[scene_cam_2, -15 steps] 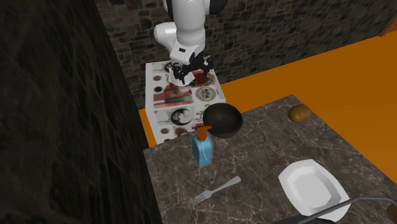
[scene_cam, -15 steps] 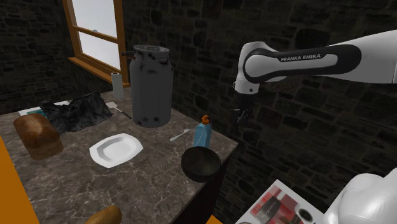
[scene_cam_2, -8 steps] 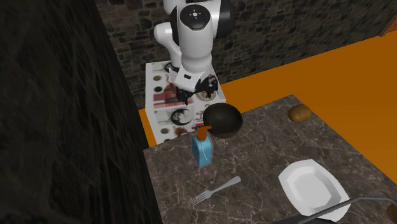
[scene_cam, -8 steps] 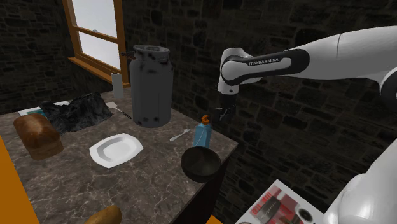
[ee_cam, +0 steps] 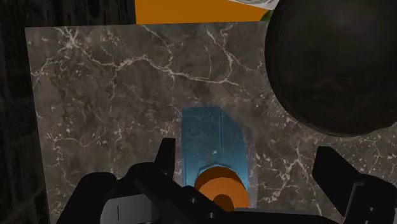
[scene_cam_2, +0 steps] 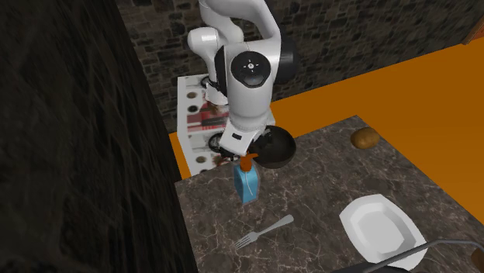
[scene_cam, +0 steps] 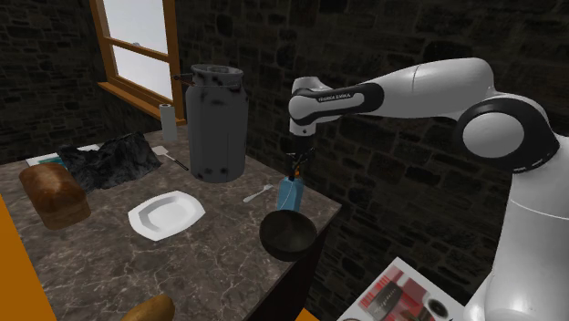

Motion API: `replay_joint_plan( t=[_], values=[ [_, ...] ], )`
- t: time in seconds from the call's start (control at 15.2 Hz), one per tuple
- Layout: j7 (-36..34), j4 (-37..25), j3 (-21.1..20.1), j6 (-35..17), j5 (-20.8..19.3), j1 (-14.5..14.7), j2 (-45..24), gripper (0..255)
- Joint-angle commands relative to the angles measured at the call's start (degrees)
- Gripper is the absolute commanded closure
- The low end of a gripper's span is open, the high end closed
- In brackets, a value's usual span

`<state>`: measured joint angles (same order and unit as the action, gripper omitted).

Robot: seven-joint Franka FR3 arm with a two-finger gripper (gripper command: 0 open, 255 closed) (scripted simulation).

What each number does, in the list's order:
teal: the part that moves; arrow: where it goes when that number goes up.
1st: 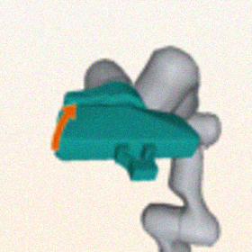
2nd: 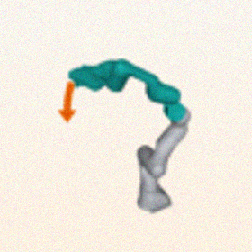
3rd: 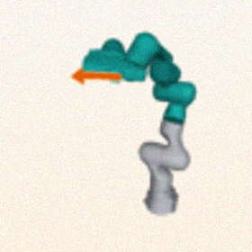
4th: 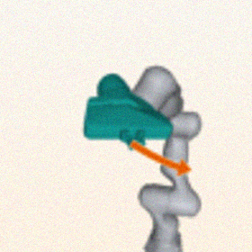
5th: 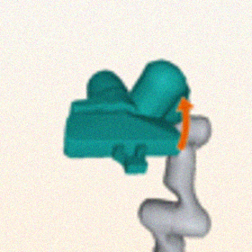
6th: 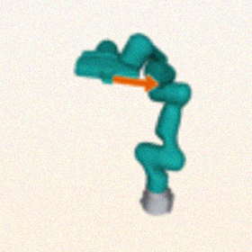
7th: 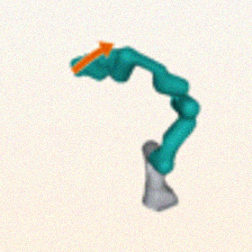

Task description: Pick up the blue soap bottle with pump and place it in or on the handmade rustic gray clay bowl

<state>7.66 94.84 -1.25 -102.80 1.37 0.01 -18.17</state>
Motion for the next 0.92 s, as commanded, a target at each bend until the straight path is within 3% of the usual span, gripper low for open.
replay_joint_plan(
  t=[0.0, 0.26, 0.86],
  values=[
    [-0.1, -6.1, 0.0, 1.0, -0.4, 0.1, -5.0, 0],
    [-0.2, -17.5, 0.2, 3.6, -1.0, 0.4, -13.9, 0],
    [-0.2, -11.7, 0.2, -2.3, -1.0, 0.4, -13.9, 0]
  ],
)
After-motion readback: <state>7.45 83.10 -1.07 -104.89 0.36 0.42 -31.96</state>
